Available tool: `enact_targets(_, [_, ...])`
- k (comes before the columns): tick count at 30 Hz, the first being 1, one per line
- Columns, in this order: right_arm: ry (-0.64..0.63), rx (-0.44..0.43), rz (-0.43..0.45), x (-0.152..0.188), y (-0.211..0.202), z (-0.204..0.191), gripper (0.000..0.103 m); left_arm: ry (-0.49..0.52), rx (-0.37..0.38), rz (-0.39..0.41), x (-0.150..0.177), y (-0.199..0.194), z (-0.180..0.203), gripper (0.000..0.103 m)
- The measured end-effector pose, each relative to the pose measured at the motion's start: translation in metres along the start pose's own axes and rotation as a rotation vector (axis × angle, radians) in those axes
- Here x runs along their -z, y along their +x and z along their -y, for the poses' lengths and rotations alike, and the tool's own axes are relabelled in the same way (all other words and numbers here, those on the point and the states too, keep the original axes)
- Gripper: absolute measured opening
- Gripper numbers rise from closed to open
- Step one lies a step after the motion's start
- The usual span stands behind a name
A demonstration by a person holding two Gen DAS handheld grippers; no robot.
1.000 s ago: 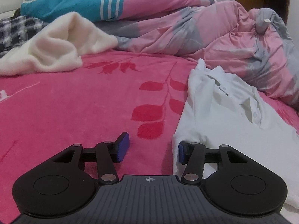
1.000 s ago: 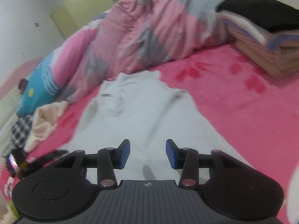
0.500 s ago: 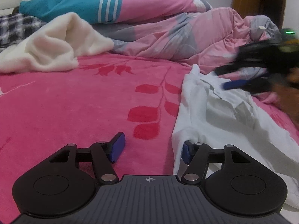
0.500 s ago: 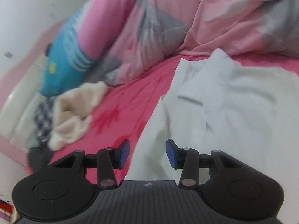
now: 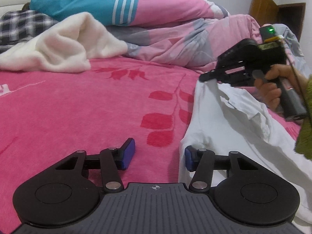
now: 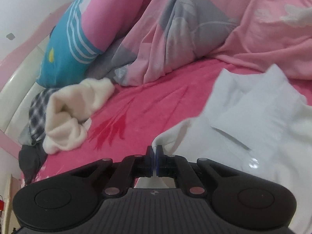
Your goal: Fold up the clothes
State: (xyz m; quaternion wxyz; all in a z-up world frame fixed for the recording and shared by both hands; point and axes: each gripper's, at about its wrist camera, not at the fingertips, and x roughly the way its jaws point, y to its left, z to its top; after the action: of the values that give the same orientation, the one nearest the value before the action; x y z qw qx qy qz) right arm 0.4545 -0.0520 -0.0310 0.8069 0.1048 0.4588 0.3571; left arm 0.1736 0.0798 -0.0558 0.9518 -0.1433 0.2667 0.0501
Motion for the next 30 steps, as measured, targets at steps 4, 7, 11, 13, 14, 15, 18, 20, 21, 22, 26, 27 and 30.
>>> enact_targets(4, [-0.006,0.015,-0.011,0.001,0.028,-0.002,0.003,-0.006,-0.002,-0.003,0.000,0.000,-0.001,0.051])
enact_targets(7, [-0.003,0.026,-0.005,0.006,0.046,0.001,0.005,-0.014,0.000,-0.004,-0.001,0.001,-0.003,0.051])
enact_targets(11, [0.042,0.004,0.042,0.004,0.043,0.008,0.014,-0.023,0.000,-0.004,0.000,0.000,-0.004,0.050])
enact_targets(13, [0.058,-0.004,0.116,0.000,0.021,0.011,0.030,-0.028,0.001,-0.004,0.000,-0.001,-0.004,0.050])
enact_targets(14, [0.051,-0.008,0.161,-0.001,0.006,0.011,0.031,-0.031,0.002,-0.005,0.000,-0.001,-0.005,0.050])
enact_targets(15, [0.039,-0.012,0.189,-0.002,-0.007,0.011,0.031,-0.032,0.003,-0.005,0.000,-0.001,-0.005,0.050])
enact_targets(18, [-0.076,-0.013,0.191,0.004,-0.039,0.001,0.025,-0.034,0.003,-0.005,0.000,-0.001,-0.005,0.050])
enact_targets(20, [-0.187,-0.020,0.130,0.014,-0.041,-0.013,0.016,-0.035,0.003,-0.006,-0.001,-0.001,-0.006,0.050])
enact_targets(21, [-0.233,-0.019,0.085,0.020,-0.034,-0.020,0.012,-0.035,0.003,-0.006,-0.001,-0.001,-0.006,0.050])
enact_targets(22, [-0.279,-0.018,0.040,0.026,-0.027,-0.027,0.012,-0.034,0.002,-0.005,-0.001,-0.001,-0.006,0.050])
enact_targets(26, [-0.342,0.030,-0.073,0.042,0.025,-0.038,0.012,-0.036,0.001,-0.004,-0.001,-0.001,-0.006,0.050])
enact_targets(27, [-0.316,0.034,-0.075,0.043,0.036,-0.035,0.010,-0.036,0.000,-0.004,-0.001,-0.001,-0.006,0.050])
enact_targets(30, [-0.150,-0.004,-0.015,0.036,0.051,-0.016,0.009,-0.046,0.002,-0.003,-0.001,-0.002,-0.007,0.050])
